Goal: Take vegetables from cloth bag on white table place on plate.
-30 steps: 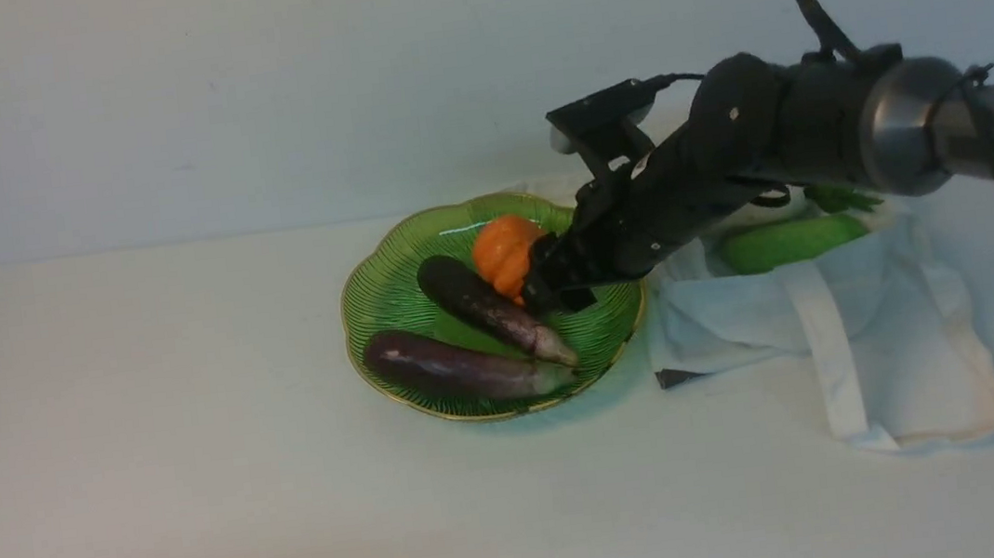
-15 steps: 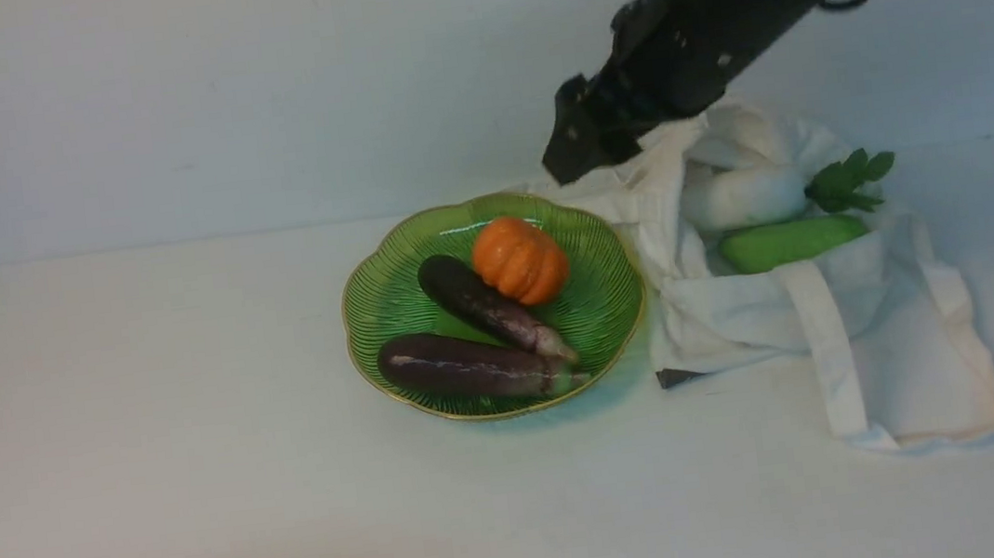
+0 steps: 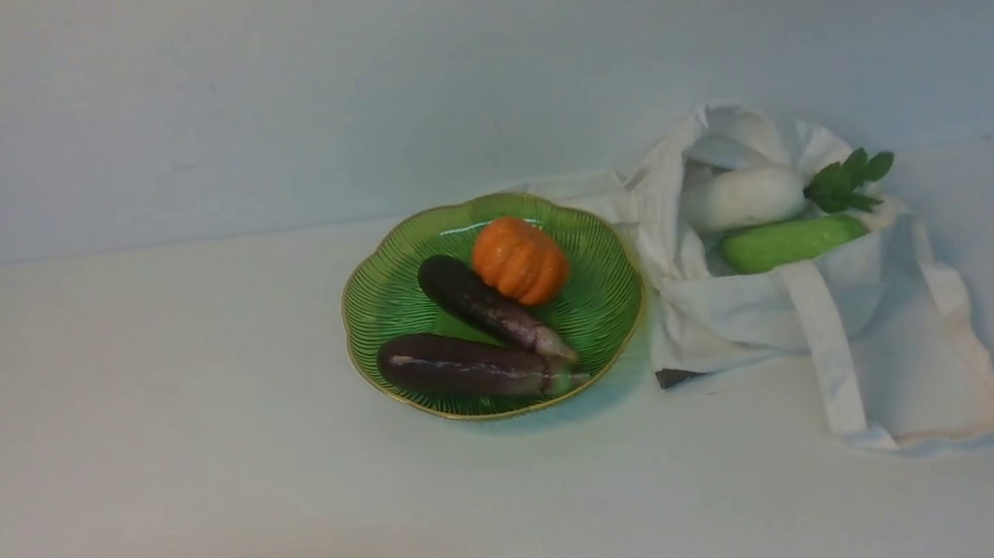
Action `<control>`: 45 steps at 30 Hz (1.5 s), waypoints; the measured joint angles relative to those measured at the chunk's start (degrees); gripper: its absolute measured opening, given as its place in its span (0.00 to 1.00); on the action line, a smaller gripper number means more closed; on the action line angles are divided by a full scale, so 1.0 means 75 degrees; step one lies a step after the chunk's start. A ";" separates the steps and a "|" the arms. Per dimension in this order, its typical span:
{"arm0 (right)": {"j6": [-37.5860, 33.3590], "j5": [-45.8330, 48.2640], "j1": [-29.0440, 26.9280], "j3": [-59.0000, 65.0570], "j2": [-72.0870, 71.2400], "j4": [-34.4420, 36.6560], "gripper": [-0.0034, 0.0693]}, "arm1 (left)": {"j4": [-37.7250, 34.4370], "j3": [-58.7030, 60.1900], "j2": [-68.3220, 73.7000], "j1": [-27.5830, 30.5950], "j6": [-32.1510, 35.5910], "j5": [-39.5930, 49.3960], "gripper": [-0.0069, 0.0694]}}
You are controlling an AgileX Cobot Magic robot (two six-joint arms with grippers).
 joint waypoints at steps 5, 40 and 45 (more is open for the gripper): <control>0.0019 0.0042 0.0000 0.1703 -0.1862 -0.0047 0.03 | 0.0000 0.0000 0.0000 0.0000 0.0000 0.0000 0.08; 0.0386 -0.4649 -0.0008 1.1722 -0.6830 0.0533 0.03 | 0.0000 0.0000 0.0000 0.0000 0.0000 0.0000 0.08; 0.0386 -0.4253 -0.0008 1.1722 -0.6830 0.0492 0.03 | 0.0000 0.0000 0.0000 0.0000 0.0000 0.0000 0.08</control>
